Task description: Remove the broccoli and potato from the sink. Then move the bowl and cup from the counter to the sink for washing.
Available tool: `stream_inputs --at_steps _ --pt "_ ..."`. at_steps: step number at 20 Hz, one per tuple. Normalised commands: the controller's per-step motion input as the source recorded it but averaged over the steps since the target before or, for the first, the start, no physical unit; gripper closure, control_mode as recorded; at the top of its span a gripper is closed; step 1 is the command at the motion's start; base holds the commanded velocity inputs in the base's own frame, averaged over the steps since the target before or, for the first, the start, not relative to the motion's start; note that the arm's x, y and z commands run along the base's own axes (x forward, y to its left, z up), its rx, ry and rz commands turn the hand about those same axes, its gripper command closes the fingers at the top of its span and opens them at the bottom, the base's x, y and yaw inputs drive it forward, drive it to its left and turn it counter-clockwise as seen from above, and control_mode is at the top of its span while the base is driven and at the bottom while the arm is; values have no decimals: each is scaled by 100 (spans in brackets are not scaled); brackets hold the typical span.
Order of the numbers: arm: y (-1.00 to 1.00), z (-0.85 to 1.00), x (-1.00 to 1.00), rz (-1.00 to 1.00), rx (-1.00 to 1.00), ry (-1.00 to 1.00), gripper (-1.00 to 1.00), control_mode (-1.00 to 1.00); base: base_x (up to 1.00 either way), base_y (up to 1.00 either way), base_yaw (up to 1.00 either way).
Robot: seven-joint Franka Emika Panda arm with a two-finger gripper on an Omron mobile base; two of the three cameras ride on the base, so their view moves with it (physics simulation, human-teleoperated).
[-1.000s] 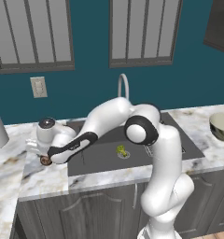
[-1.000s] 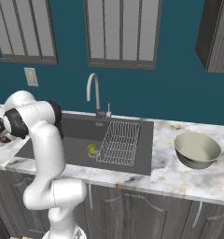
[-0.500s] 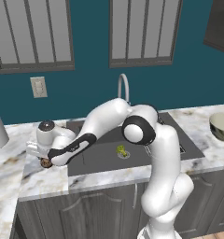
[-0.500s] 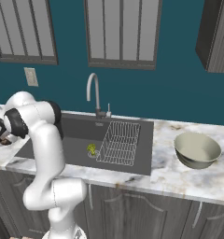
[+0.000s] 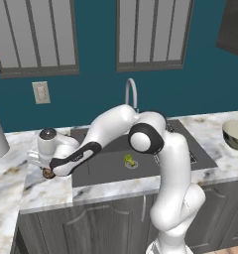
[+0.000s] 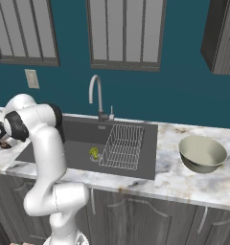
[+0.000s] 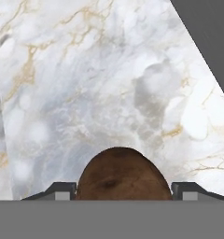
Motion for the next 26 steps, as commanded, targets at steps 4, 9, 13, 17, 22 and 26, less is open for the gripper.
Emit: stream_inputs --at_steps 4,9,13,17,22,26 --pt "1 -13 0 -2 0 0 100 -100 0 0 0" --pt "1 -15 0 -3 0 2 100 -100 0 0 0" --pt "0 -16 0 -3 -1 8 -100 -100 0 0 0" --pt "0 -6 0 -4 0 7 -100 -100 0 0 0" --pt "0 0 1 -2 0 1 -100 -100 0 0 0" --pt "0 2 0 -1 0 0 -100 -100 0 0 0"
